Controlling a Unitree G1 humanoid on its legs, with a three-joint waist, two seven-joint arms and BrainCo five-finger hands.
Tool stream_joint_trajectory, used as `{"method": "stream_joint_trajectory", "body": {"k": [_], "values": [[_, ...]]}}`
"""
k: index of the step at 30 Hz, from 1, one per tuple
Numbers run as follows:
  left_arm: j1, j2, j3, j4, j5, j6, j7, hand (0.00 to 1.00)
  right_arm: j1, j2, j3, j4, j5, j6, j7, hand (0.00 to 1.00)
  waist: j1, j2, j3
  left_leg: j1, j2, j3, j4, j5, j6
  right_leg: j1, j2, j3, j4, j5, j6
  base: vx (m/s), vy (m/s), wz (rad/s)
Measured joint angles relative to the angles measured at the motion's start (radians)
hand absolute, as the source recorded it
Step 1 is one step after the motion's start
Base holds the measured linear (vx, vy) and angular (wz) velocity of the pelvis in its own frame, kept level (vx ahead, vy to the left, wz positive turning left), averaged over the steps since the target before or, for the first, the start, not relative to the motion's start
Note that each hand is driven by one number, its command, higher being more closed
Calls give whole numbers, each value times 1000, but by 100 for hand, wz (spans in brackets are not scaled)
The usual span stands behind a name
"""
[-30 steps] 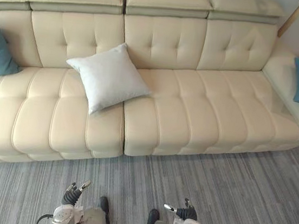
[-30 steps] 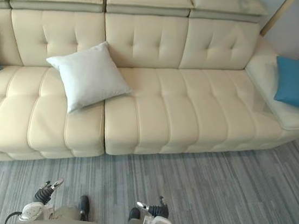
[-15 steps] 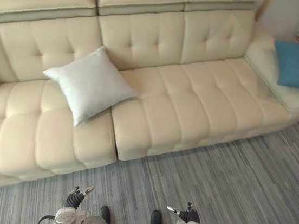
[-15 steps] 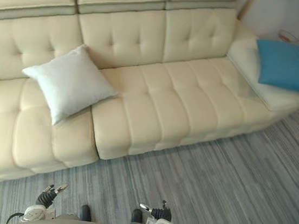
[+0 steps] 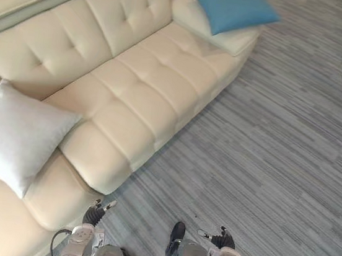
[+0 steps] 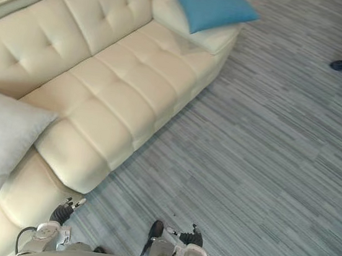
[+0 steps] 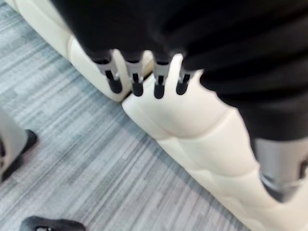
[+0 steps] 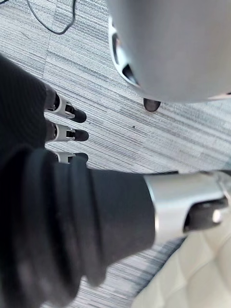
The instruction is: Pick up cushions and gather them together orderly.
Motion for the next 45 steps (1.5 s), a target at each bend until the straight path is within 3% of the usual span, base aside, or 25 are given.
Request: {"method": "stream_joint_trajectory", "body": {"k": [1, 2, 3, 4, 6, 9, 10, 13, 15, 19, 21, 23, 25, 27, 29, 31, 32, 33, 34, 35, 38, 40, 41, 43, 45], "values": [[4, -3, 0, 1, 0, 0, 0, 0, 0, -4, 2, 1, 0, 0, 0, 0, 0, 3, 2, -4, 23, -3, 49, 7, 10, 7, 10, 10, 7, -8, -4, 65, -156, -87], [19, -7, -1, 1, 0, 1, -2, 0, 3, -10, 2, 1, 1, 0, 0, 0, 0, 7, 5, -18, 61, -33, 152, 40, 59, 21, 34, 52, 21, -29, -19, 148, -113, -112], [45, -9, 3, -3, -1, -1, -4, 0, 8, -18, 5, 1, 3, 0, -1, 0, 8, 1, 12, -76, 70, -160, 279, 92, 56, 39, 54, 117, 30, -46, -37, 164, -77, -114], [45, -9, 3, -3, -1, -1, -5, 0, 10, -22, 4, 2, 3, 1, -1, 0, 10, 6, 11, -98, 56, -207, 301, 63, 34, 42, 59, 134, 30, -49, -38, 209, -41, -114], [45, -18, 5, -14, -6, -5, -3, 0, 5, -48, -13, 10, 5, 1, -2, 0, 19, 18, 26, -186, -77, -373, 305, -70, 11, 70, 63, 227, 25, -58, -50, 180, 38, -101], [45, -23, 6, -25, -23, -16, -4, 0, 16, -51, -20, 40, 8, 2, -2, 0, 38, 20, 28, -259, -163, -446, 164, -91, 10, 108, 59, 302, 16, -75, -41, 175, 96, -96], [45, -27, 6, -40, -23, -16, -4, 0, 16, -50, -21, 40, 16, 2, -3, 0, 47, 23, 29, -297, -207, -504, 13, -74, -12, 119, 61, 344, 9, -84, -29, 173, 140, -94], [40, -32, 13, -43, -26, -23, -4, 0, 15, -40, -20, 41, 25, 0, -6, 0, 69, 27, 28, -314, -239, -627, -267, 34, -50, 137, 78, 431, -24, -97, -9, 259, 218, -103], [34, -26, 21, -34, -28, -23, -1, 0, 5, -22, -19, 40, 36, 0, -7, 0, 78, 17, 16, -309, -254, -626, -245, 91, -10, 149, 77, 501, -42, -112, 14, 375, 291, -106], [24, -2, 21, -30, -28, -17, 1, 0, 7, 22, -17, 43, 34, 2, -3, 0, 76, -48, -6, -308, -309, -544, -193, 37, 73, 69, 14, 550, 136, -205, 129, 368, 269, -61], [25, 2, 16, -11, -30, -13, 3, 0, 5, 22, -18, 41, 33, 1, 2, 0, 70, -50, -7, -221, -343, -493, -208, -17, 99, -24, -3, 551, 452, -225, 286, 447, 222, -53], [28, 22, -21, -3, -30, -3, 4, 0, 4, 25, -18, 21, 34, 0, 3, 0, 56, -49, -7, -144, -360, -488, -214, -56, 121, -87, -14, 508, 686, -183, 319, 472, 108, -14], [17, 28, -59, -1, -30, 0, 6, 0, -1, 24, -18, 5, 32, 0, 2, 0, 45, -44, -3, -52, -364, -493, -263, -74, 136, -143, -51, 365, 794, -226, 202, 455, 35, -1], [9, 16, -69, 2, -30, 1, 8, 0, -22, 8, -17, 2, 33, -1, 3, 0, 35, -11, 14, 51, -334, -508, -346, -74, 137, -190, -39, 227, 710, -293, 72, 489, -33, -6], [-11, 15, -79, 3, -31, 1, 8, 0, -51, -5, -16, -7, 33, -8, 2, 0, 14, 14, 31, 106, -293, -520, -388, -73, 136, -277, -9, 158, 543, -285, 38, 488, -83, 16], [-31, 16, -92, 5, -32, 0, 8, 0, -62, -12, -16, -27, 34, -8, 1, 0, -5, 11, 50, 160, -274, -548, -406, -74, 133, -340, -3, 168, 268, -134, 47, 585, -184, 44], [-36, 17, -97, 4, -32, -2, 8, 0, -60, -13, -16, -27, 33, -6, 1, 0, -8, -8, 56, 192, -275, -552, -407, -74, 112, -334, -5, 181, 136, -47, 56, 598, -222, 52], [-31, 23, -97, 5, -32, -4, 9, 0, -46, -11, -10, -24, 32, 1, 2, 0, -11, -29, 55, 225, -284, -567, -406, -83, 56, -316, -15, 200, -10, 50, 56, 801, -328, 56], [-20, 24, -95, 13, -32, -4, 10, 0, -29, -9, -10, -18, 33, 1, 2, 0, -16, -53, 43, 278, -281, -605, -397, -110, 13, -315, -29, 218, 14, 241, 28, 547, -228, 44], [-25, 11, -93, 26, -31, -4, 10, 0, -34, -18, -12, -16, 32, 1, 2, 0, -19, -35, 40, 285, -262, -614, -390, -112, 10, -344, -20, 211, 95, 224, 7, 645, -295, 35], [-34, -28, -70, 43, -22, -4, 5, 0, -45, -43, -39, 5, 11, 3, 2, 0, -23, 23, 41, 209, -186, -664, -111, 0, -43, -355, 16, 163, 338, -12, -29, 696, -366, 12], [-28, -37, -52, 47, -22, -2, 4, 0, -40, -42, -38, 5, 11, 4, 1, 0, -24, 35, 43, 142, -161, -686, 78, 110, -57, -296, 43, 158, 328, -51, -36, 453, -199, -5], [-21, -46, -33, 39, -22, -3, 4, 0, -34, -41, -36, 4, 12, 1, 1, 0, -19, 49, 49, 30, -113, -671, 365, 123, -60, -202, 83, 155, 282, -82, -58, 510, -186, -23], [-10, -37, -26, 11, -22, -2, 3, 0, -25, -29, -17, 3, 16, 1, 1, 0, 7, 42, 56, -112, -78, -614, 598, 46, -37, -61, 118, 162, 202, -104, -86, 470, -153, -27], [-3, -32, -26, -18, -22, -4, 3, 0, -16, -15, -3, 4, 16, 2, 0, 0, 23, 27, 58, -246, -93, -562, 578, 0, -12, 62, 128, 179, 100, -112, -90, 436, -83, -8]]}}
